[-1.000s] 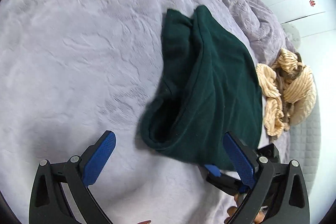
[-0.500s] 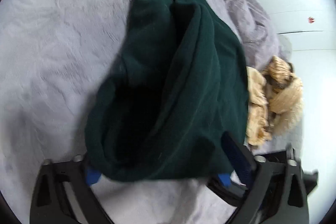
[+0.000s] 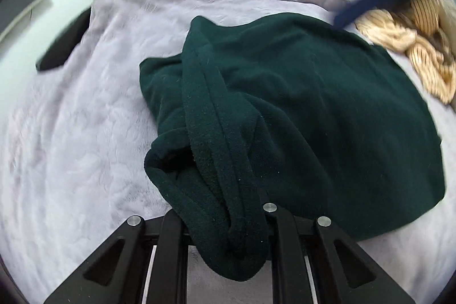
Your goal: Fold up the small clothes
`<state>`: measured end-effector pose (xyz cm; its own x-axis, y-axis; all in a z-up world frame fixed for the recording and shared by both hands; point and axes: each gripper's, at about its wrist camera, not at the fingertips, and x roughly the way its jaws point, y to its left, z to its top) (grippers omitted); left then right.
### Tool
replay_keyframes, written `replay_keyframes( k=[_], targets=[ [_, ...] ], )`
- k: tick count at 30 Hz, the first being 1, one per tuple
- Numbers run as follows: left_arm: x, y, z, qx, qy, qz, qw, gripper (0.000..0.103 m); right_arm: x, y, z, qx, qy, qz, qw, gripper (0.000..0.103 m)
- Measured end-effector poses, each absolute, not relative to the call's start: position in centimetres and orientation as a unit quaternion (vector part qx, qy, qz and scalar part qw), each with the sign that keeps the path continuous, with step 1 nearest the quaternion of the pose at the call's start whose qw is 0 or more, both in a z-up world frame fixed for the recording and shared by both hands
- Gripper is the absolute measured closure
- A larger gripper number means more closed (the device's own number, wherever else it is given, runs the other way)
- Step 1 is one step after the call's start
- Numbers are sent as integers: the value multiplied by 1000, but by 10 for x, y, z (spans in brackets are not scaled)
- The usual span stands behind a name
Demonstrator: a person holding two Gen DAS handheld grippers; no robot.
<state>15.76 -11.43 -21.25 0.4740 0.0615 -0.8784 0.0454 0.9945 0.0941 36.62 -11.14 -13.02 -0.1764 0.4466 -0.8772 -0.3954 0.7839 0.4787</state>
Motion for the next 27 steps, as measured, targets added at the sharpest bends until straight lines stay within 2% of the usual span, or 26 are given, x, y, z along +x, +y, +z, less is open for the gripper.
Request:
replay_keyframes(
  k=[6,14,15,16,17,18,21,27],
  targets=[
    [142,-127,-213,127,482,-2,867,87,384,2,-189,-139,762,319,546,16],
    [135,-128,-212,144,472,-4,870,87,388,37,-256,-269,804,220,483,16],
    [134,-131,-211,149,469,-6,870,87,390,34,-260,-273,803,211,486,19],
    [135,-134,-210,152,468,-9,871,87,395,29,-263,-265,804,208,491,26],
    [134,-137,-207,151,467,-16,871,87,398,23,-261,-241,807,215,494,59],
    [133,-138,-204,150,466,-22,872,87,402,14,-257,-209,813,217,499,70],
    [132,-150,-189,161,451,-38,877,87,408,-10,-235,-155,800,258,519,75],
    [131,-192,-149,191,415,-80,886,87,417,-98,-186,9,763,314,565,76]
  ],
)
